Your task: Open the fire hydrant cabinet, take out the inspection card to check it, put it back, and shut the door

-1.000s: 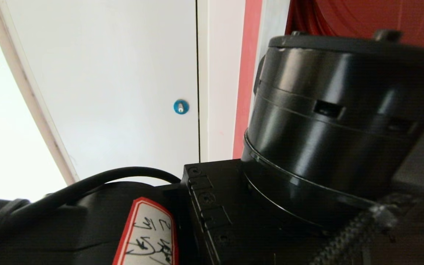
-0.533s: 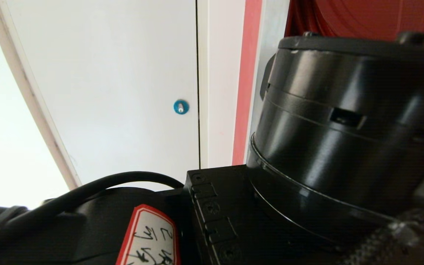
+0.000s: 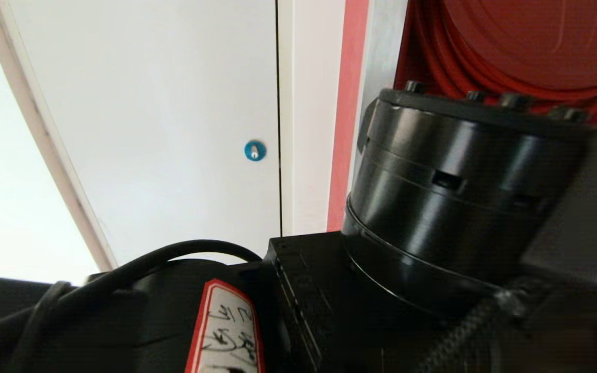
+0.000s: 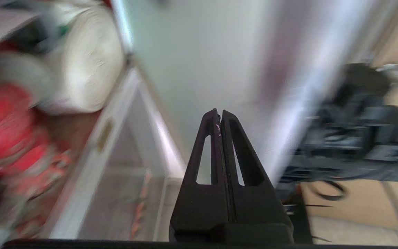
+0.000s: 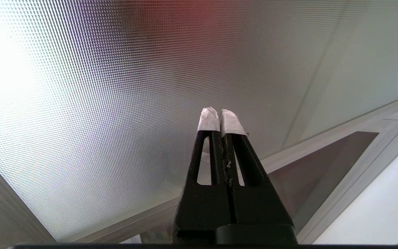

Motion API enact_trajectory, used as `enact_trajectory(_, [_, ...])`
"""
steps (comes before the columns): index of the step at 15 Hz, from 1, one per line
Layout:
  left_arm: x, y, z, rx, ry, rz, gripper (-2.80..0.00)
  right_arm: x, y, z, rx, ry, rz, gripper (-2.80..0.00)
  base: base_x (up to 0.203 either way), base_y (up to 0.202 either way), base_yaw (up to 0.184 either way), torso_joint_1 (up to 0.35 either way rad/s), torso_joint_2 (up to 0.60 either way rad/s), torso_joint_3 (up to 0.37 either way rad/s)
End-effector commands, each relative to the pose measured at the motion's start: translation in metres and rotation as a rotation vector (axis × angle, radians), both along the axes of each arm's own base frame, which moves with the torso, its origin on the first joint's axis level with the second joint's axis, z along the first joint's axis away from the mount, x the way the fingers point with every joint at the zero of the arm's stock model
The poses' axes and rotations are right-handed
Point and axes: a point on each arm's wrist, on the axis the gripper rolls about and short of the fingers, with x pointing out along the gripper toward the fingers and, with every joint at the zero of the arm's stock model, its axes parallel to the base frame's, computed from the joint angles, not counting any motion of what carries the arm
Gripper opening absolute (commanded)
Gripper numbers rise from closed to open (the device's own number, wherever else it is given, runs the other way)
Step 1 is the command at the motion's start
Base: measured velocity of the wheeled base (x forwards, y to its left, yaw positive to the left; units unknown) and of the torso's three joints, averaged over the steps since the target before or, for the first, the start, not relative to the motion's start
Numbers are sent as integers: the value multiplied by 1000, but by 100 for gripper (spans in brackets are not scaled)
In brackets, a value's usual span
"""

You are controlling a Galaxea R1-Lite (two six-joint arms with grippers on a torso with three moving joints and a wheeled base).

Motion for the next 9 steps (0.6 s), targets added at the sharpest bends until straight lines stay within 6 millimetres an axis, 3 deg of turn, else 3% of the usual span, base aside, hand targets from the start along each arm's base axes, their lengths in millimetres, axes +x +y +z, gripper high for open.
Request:
enact_trajectory(1, [20, 1, -7, 18, 6, 49, -280, 0, 0, 0, -1, 1, 1, -280, 0, 0, 0, 0, 0, 0])
enact_trajectory(5, [57, 12, -22, 60, 24, 152, -280, 0, 0, 0, -1, 1, 1, -280, 0, 0, 0, 0, 0, 0])
enact_trajectory(9, [94, 57, -41, 128, 58, 297, -280, 0, 0, 0, -1, 1, 1, -280, 0, 0, 0, 0, 0, 0])
